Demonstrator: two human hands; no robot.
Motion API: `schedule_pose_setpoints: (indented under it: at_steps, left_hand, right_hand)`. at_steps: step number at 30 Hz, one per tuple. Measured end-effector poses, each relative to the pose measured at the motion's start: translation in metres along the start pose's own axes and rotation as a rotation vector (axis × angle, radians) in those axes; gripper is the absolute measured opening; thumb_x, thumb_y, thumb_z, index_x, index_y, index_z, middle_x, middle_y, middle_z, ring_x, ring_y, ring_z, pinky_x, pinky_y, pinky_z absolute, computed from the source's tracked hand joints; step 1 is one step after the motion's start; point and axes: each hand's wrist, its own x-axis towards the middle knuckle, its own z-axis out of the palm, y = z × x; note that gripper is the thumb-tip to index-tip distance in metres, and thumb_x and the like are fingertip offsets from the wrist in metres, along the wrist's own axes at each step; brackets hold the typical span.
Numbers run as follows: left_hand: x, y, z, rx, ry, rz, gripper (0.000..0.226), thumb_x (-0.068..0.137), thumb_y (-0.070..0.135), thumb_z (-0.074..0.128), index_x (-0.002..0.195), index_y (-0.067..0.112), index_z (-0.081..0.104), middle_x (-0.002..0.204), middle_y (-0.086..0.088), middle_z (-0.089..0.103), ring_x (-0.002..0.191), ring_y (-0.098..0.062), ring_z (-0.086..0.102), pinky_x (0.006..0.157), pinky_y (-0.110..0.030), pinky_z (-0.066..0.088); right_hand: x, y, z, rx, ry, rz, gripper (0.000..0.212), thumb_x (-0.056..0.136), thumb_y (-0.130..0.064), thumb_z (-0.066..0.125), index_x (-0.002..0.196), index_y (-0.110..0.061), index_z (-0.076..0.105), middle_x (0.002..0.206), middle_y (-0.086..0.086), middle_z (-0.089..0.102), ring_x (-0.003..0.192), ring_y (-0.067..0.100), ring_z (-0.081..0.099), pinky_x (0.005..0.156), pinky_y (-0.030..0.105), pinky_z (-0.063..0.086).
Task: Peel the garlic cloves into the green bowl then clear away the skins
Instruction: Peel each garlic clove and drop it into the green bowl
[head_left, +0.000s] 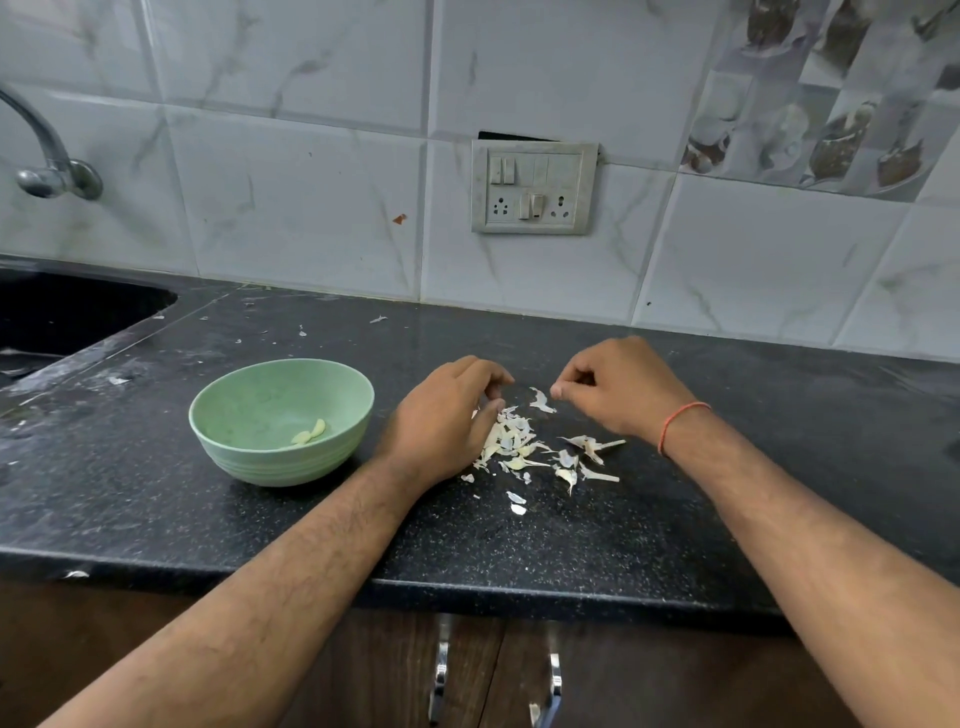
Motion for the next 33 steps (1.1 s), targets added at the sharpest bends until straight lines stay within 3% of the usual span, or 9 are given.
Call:
schedule_pose_setpoints:
  at_steps: [3,7,11,14,17,19,26,33]
  left_hand:
    - [-0.001,0.000,0.001,-0.010,0.013,0.007,0.026,0.101,0.026,0.065,0.126,0.030,0.063,0.106,0.023,0.060,0.096,-0.002,0.054,0.083,-0.028,0.051]
    - [-0.001,0.000,0.000,-0.037,0.035,0.001,0.027,0.099,0.024,0.068,0.125,0.030,0.065,0.105,0.022,0.063,0.096,-0.003,0.057,0.084,-0.027,0.051]
    - [0.000,0.000,0.000,-0.095,0.043,-0.019,0.029,0.096,0.024,0.073,0.124,0.029,0.067,0.104,0.022,0.067,0.093,-0.001,0.060,0.084,-0.019,0.048]
    - [0.001,-0.001,-0.002,-0.190,0.094,-0.067,0.036,0.090,0.024,0.083,0.124,0.026,0.070,0.102,0.020,0.071,0.092,-0.001,0.063,0.077,-0.006,0.041]
    - [0.000,-0.001,-0.003,-0.283,0.126,-0.128,0.043,0.084,0.028,0.090,0.123,0.026,0.072,0.100,0.019,0.074,0.092,-0.003,0.066,0.073,-0.008,0.044]
    - [0.000,0.001,-0.003,-0.312,0.140,-0.141,0.039,0.084,0.026,0.090,0.119,0.026,0.074,0.097,0.018,0.075,0.092,-0.003,0.068,0.075,-0.012,0.048]
    - [0.000,0.007,-0.007,-0.390,0.184,-0.165,0.024,0.091,0.022,0.085,0.114,0.024,0.077,0.093,0.014,0.076,0.088,-0.005,0.072,0.074,-0.025,0.059]
    - [-0.001,0.009,-0.008,-0.431,0.203,-0.170,0.026,0.090,0.019,0.086,0.114,0.020,0.077,0.094,0.012,0.077,0.088,-0.006,0.072,0.073,-0.021,0.058]
  right_hand:
    - [0.002,-0.005,0.010,-0.191,-0.171,-0.062,0.017,0.097,-0.041,0.074,0.093,-0.027,0.084,0.084,-0.009,0.079,0.082,0.013,0.072,0.075,0.029,0.053]
    - [0.010,-0.004,-0.005,-0.014,-0.030,-0.035,0.014,0.095,-0.039,0.078,0.088,-0.028,0.084,0.080,-0.013,0.077,0.076,0.004,0.069,0.068,0.023,0.049]
    - [0.004,-0.006,0.020,-0.107,-0.153,-0.032,0.018,0.095,-0.042,0.077,0.088,-0.027,0.084,0.077,-0.010,0.077,0.076,0.008,0.070,0.069,0.024,0.046]
    - [0.003,-0.003,0.025,0.360,0.053,0.075,0.008,0.091,-0.037,0.082,0.088,-0.030,0.086,0.074,-0.015,0.077,0.066,-0.002,0.068,0.064,0.012,0.048]
    - [-0.006,-0.018,0.040,0.969,0.130,0.145,0.007,0.092,-0.022,0.084,0.097,-0.018,0.086,0.082,0.005,0.080,0.070,0.012,0.072,0.071,0.026,0.062]
    - [-0.008,-0.026,0.051,1.161,0.119,0.149,0.010,0.092,-0.013,0.082,0.101,-0.010,0.084,0.087,0.015,0.080,0.072,0.017,0.071,0.068,0.027,0.061]
    - [-0.010,-0.024,0.054,1.353,0.060,0.154,0.023,0.086,-0.013,0.083,0.106,-0.003,0.082,0.098,0.024,0.079,0.081,0.023,0.075,0.071,0.028,0.062]
    - [-0.013,-0.029,0.050,1.488,-0.019,0.214,0.012,0.087,-0.008,0.080,0.099,-0.004,0.082,0.095,0.018,0.079,0.083,0.021,0.076,0.073,0.026,0.063]
